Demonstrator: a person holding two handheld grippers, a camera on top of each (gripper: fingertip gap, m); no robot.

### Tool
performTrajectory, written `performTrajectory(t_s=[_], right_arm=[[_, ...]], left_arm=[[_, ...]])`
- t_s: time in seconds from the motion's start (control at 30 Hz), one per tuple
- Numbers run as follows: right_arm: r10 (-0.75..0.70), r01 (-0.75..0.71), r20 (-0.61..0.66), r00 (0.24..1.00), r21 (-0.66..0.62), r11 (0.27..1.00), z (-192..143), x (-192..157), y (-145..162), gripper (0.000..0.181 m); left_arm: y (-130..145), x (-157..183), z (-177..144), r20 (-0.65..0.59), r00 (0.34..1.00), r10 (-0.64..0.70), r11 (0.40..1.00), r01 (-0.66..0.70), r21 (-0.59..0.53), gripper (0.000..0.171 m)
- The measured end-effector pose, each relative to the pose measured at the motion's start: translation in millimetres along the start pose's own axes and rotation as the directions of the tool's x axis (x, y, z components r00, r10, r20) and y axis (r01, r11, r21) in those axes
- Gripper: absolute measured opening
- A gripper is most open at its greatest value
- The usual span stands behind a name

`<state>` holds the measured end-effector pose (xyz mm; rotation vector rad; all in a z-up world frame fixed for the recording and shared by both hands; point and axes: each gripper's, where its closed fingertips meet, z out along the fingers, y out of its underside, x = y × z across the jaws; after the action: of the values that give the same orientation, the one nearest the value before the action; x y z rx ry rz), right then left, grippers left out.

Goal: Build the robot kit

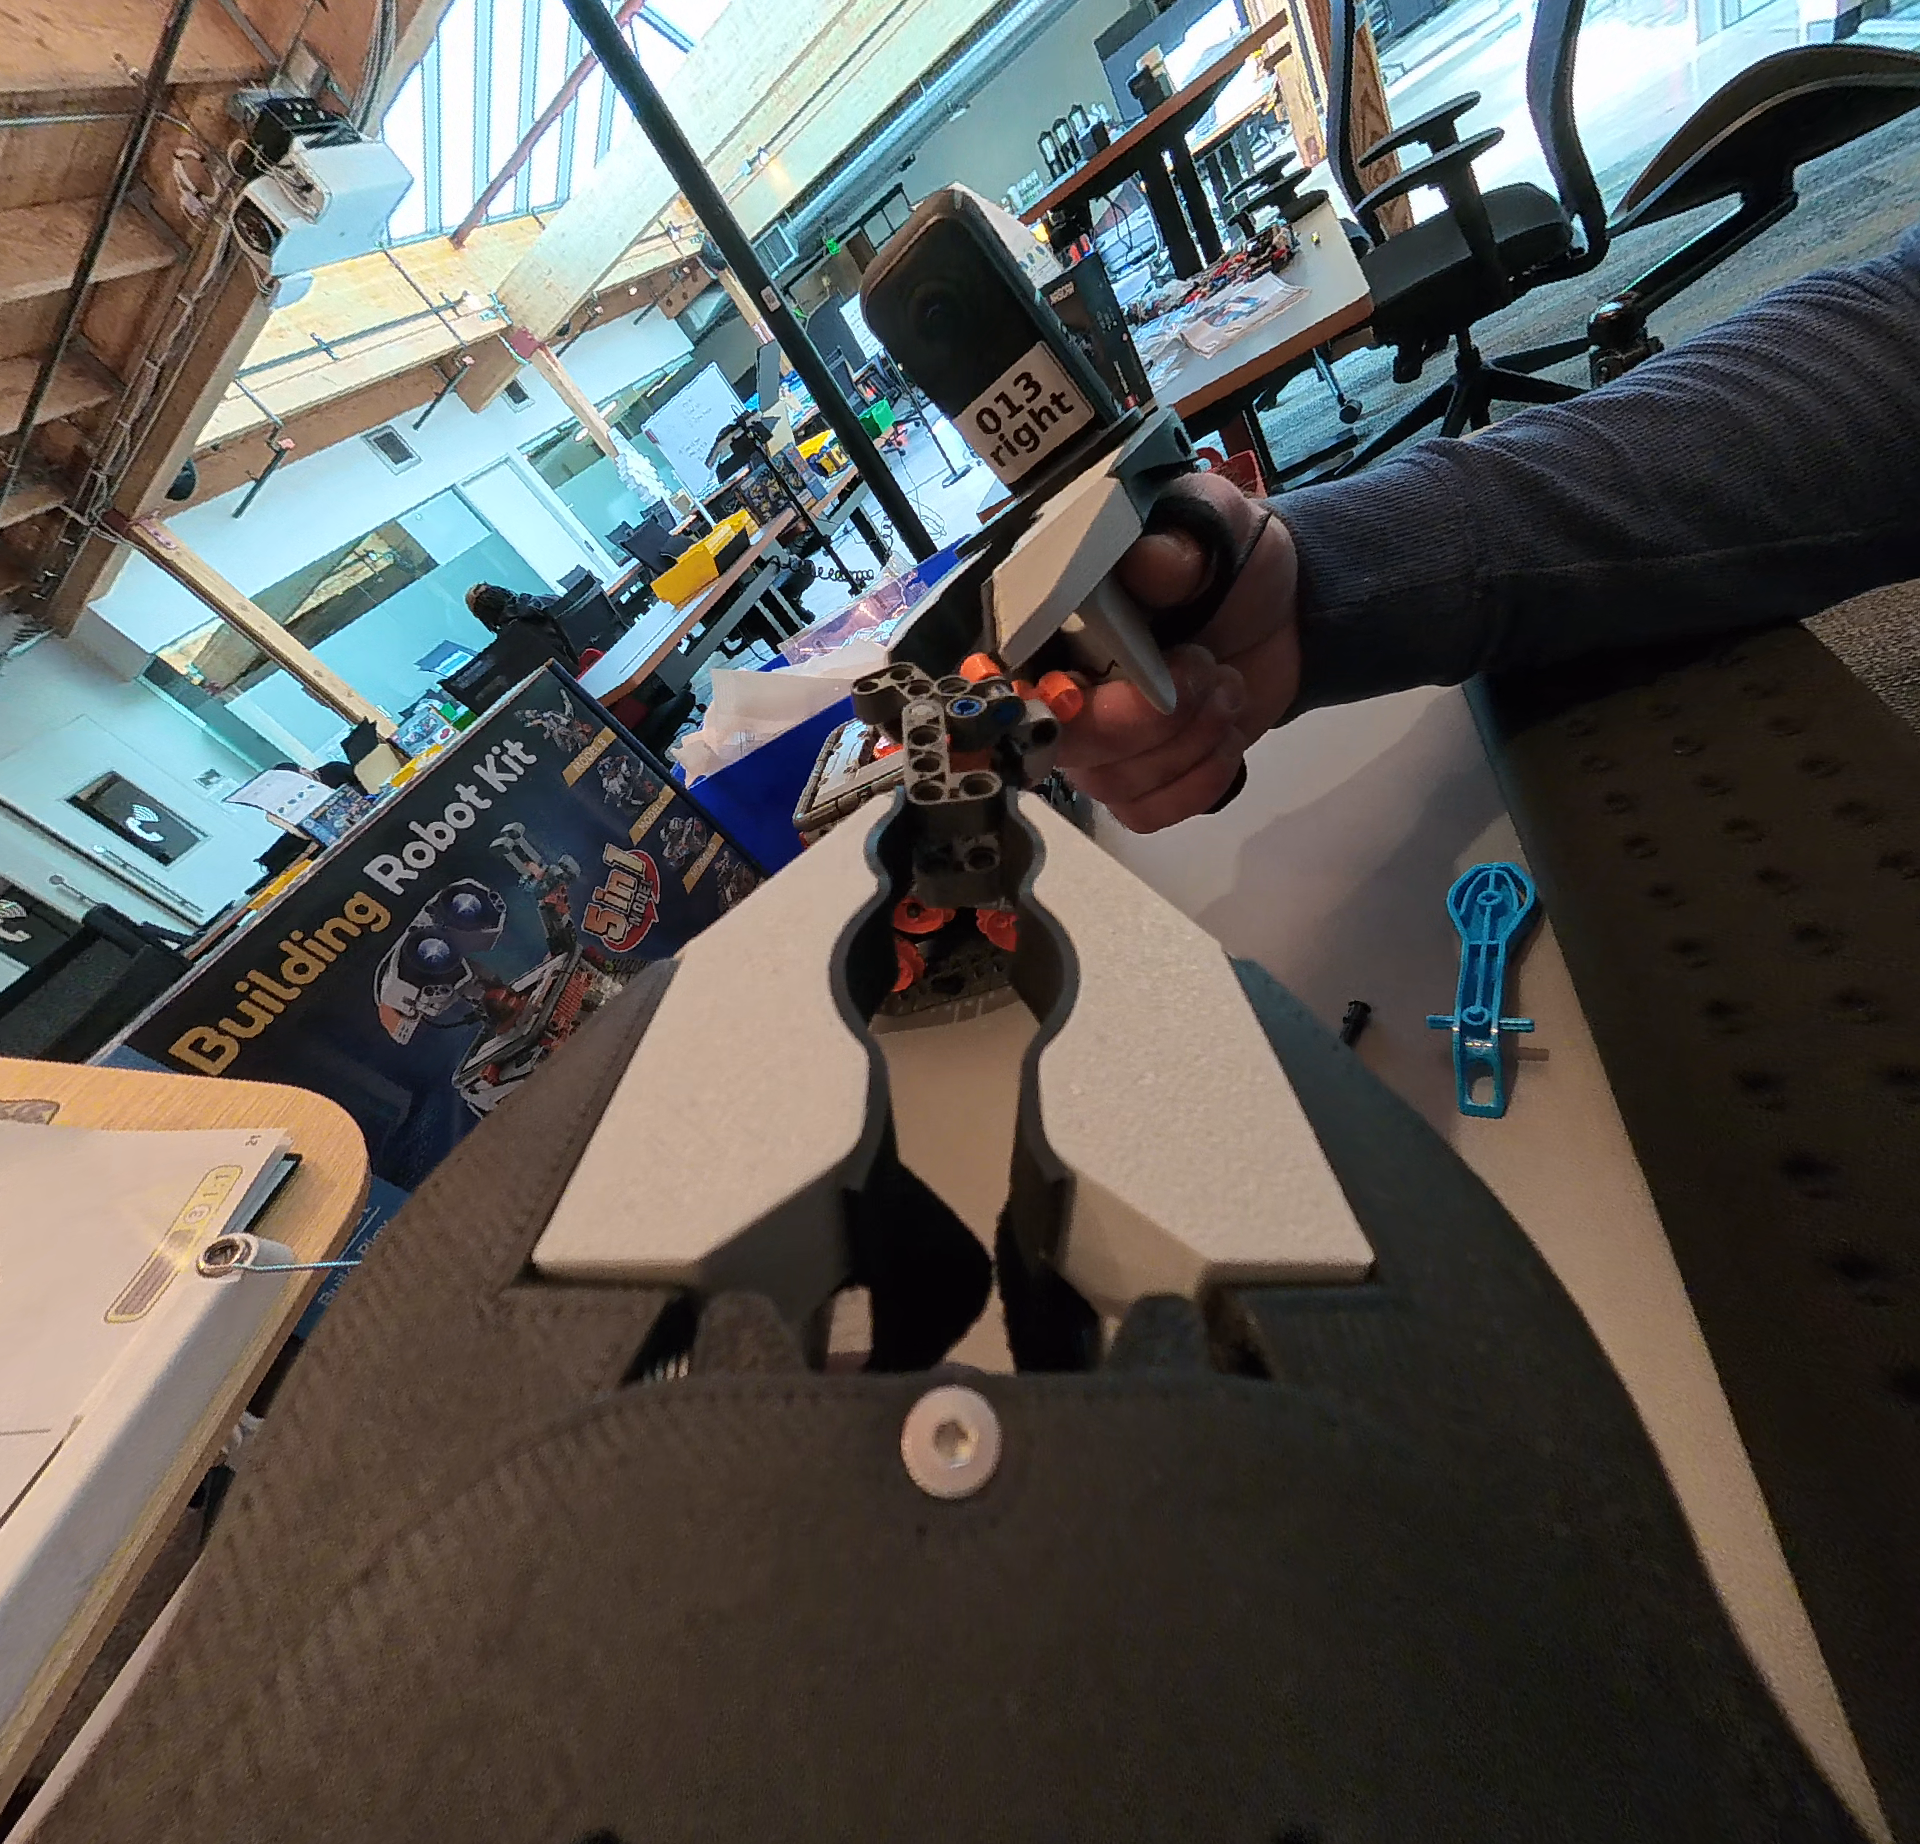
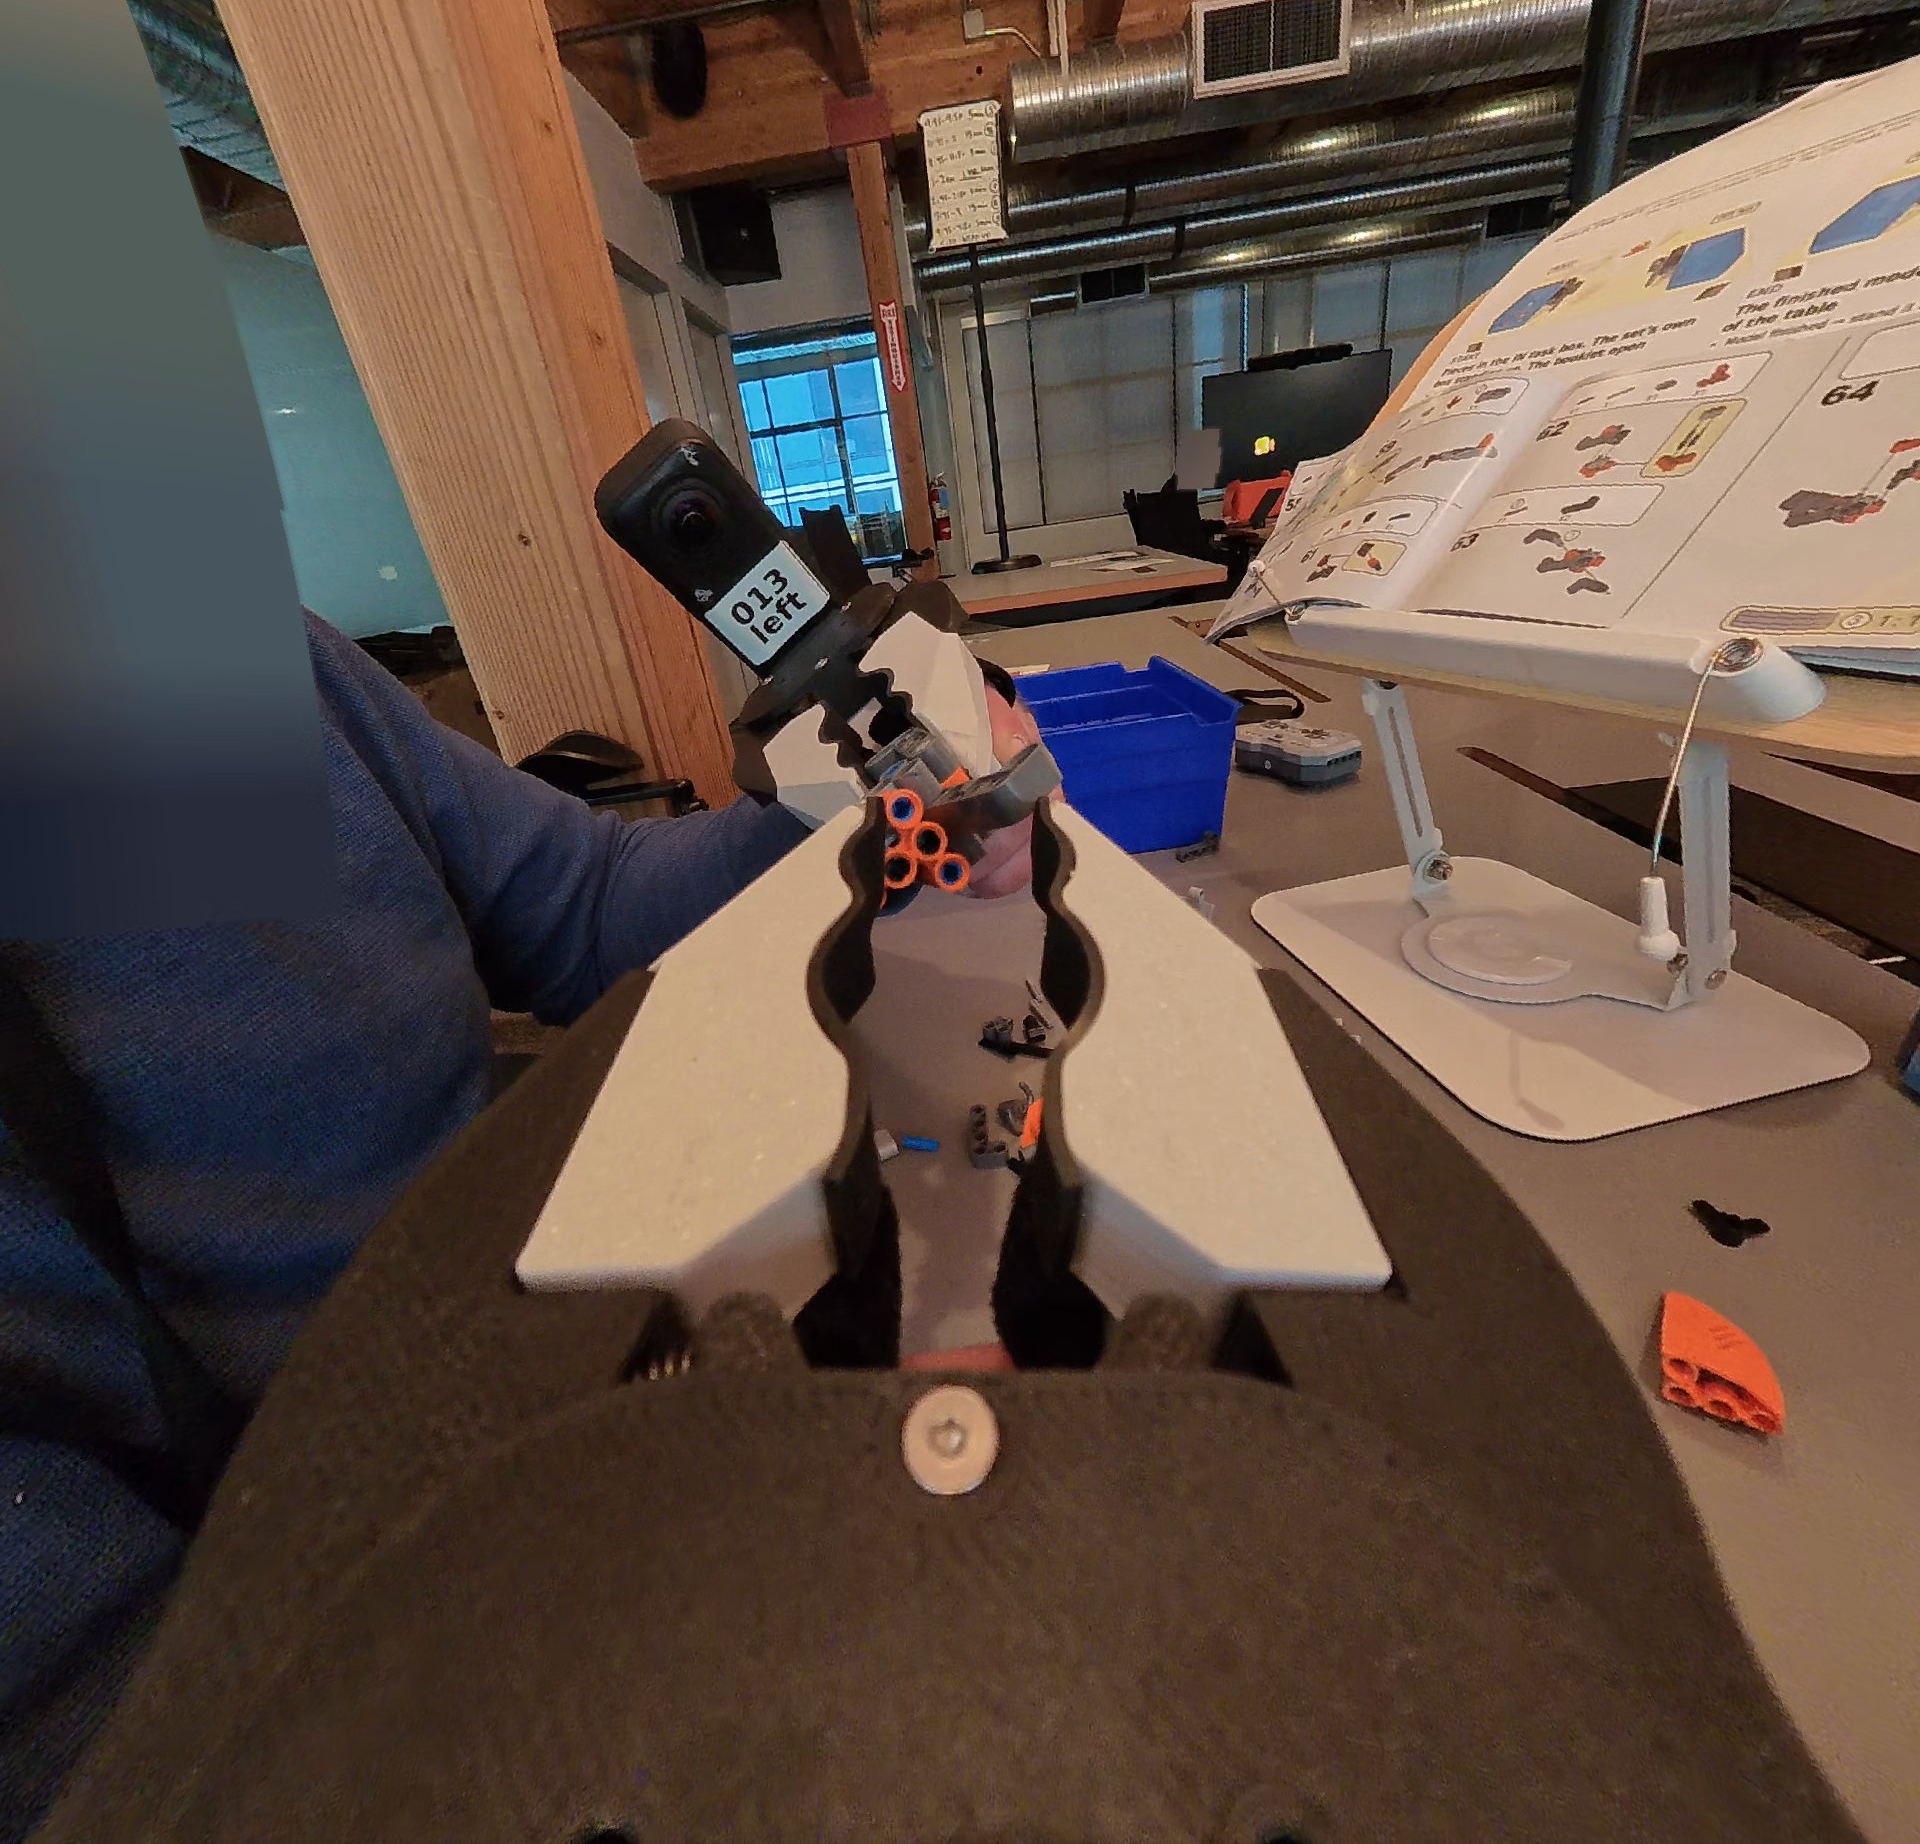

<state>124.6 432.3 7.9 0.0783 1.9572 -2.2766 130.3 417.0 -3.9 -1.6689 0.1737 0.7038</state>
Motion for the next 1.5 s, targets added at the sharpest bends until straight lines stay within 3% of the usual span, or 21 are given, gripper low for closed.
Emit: performTrajectory(t_s=[0.8, 1.2, 1.5], right_arm=[[-0.012, 0.012, -0.014, 1.0, -0.003, 1.0, 0.1, 2.1, 0.4, 0.027], [0.05, -0.046, -0.089, 0.995, 0.046, 0.998, -4.2, 17.5, -6.4, 0.023], [0.064, -0.059, -0.097, 0.993, 0.059, 0.997, -6.2, 20.1, -8.1, 0.009]], left_arm=[[3.3, -1.5, 1.7, 0.011, 0.999, 0.03, 0.999, -0.03, -0.016, 0.014], [6.5, -13.3, 8.0, 0.18, 0.944, 0.276, 0.96, -0.261, -0.106, 0.014], [6.7, -5.8, 12.0, 0.18, 0.895, 0.409, 0.909, -0.383, -0.163, 0.014]])
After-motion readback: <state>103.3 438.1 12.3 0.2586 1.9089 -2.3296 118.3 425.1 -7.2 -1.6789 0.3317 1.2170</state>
